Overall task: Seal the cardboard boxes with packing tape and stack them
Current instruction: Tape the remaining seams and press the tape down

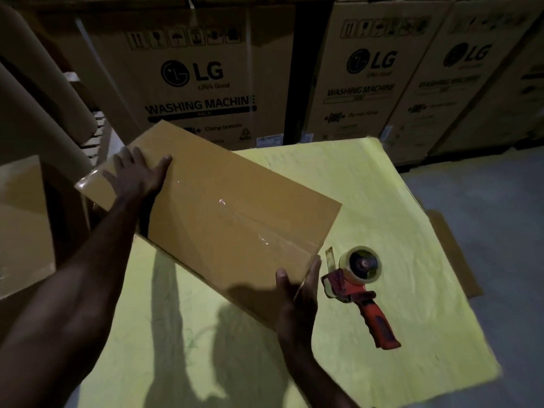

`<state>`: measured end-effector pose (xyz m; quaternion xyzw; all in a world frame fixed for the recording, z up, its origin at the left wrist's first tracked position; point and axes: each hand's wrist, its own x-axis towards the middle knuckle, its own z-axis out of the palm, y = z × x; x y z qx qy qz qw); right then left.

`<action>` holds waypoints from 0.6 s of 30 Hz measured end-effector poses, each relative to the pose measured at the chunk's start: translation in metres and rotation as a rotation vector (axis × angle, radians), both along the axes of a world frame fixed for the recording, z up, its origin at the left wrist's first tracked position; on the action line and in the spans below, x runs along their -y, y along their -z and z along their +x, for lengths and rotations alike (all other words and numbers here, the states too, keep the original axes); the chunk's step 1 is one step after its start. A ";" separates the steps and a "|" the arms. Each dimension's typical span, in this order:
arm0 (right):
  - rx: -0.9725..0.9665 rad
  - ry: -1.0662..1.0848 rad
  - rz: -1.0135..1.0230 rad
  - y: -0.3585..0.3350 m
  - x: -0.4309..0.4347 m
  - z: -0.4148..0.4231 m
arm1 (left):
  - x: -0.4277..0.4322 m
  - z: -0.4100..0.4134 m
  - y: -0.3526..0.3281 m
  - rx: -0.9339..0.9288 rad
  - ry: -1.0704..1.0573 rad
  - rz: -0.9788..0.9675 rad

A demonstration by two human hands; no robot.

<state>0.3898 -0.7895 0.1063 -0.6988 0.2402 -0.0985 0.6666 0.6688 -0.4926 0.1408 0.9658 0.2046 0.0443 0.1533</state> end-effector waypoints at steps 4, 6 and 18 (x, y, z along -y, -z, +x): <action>-0.093 -0.067 0.113 -0.002 0.011 0.004 | 0.032 -0.027 0.010 0.031 0.209 0.027; -0.119 -0.034 0.172 0.003 0.024 0.002 | 0.055 -0.056 0.010 0.065 0.307 0.034; -0.622 -0.246 -0.569 0.097 0.218 -0.026 | 0.191 -0.277 0.011 0.267 0.276 -0.404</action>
